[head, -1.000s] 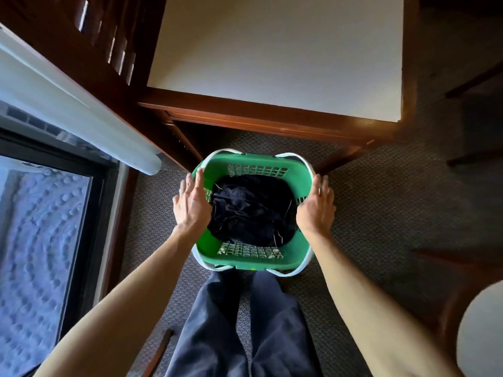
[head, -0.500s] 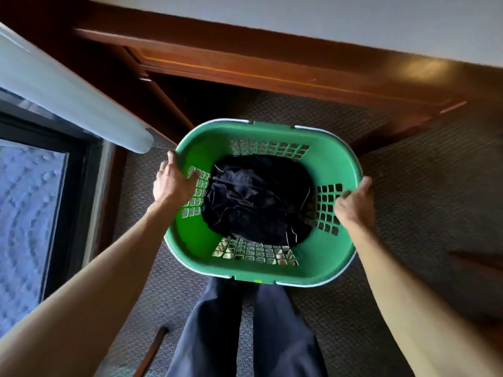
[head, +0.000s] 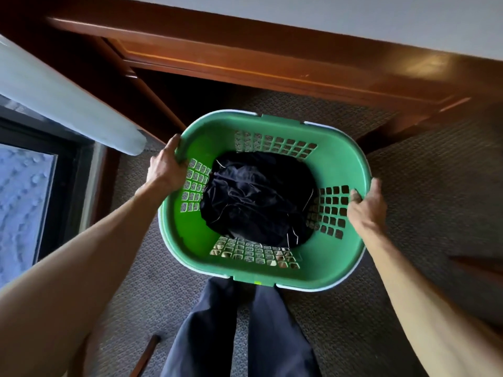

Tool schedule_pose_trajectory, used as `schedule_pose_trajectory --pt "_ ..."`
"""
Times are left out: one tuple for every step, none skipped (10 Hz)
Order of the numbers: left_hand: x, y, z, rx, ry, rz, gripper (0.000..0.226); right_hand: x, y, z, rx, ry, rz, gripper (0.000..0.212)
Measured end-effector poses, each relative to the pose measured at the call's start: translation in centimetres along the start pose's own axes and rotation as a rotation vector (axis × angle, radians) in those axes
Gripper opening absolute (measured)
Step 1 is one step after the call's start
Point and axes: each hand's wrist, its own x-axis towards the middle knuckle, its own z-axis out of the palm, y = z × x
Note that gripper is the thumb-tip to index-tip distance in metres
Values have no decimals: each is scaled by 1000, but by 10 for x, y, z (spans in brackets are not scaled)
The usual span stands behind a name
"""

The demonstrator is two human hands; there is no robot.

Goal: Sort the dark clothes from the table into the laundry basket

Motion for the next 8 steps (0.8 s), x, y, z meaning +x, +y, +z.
schedule_pose_trajectory --pt "-7 -7 1 -16 -5 -37 69 -6 -3 3 -26 4 -3 30" --pt "-13 -11 -5 -15 -44 -33 72 -10 -1 1 17 -22 -40 36" --pt "-29 -7 -11 -32 -78 -44 79 -15 -6 -13 49 -84 -15 48" --pt "-61 -1 -24 -110 -77 -102 88 -34 -16 -32 5 -130 -2 61" --pt "-103 -7 -39 -175 -69 -147 91 -69 -19 -52 -21 -125 18 62" --pt "-153 -24 -49 -165 -109 -200 90 -108 -10 -62 -35 -156 20 60" --pt "-205 -38 -55 -134 -196 -222 82 -141 11 -56 65 -236 89 67" --pt "-263 -58 -61 -80 -263 -198 82 -156 69 -29 170 -323 148 58"
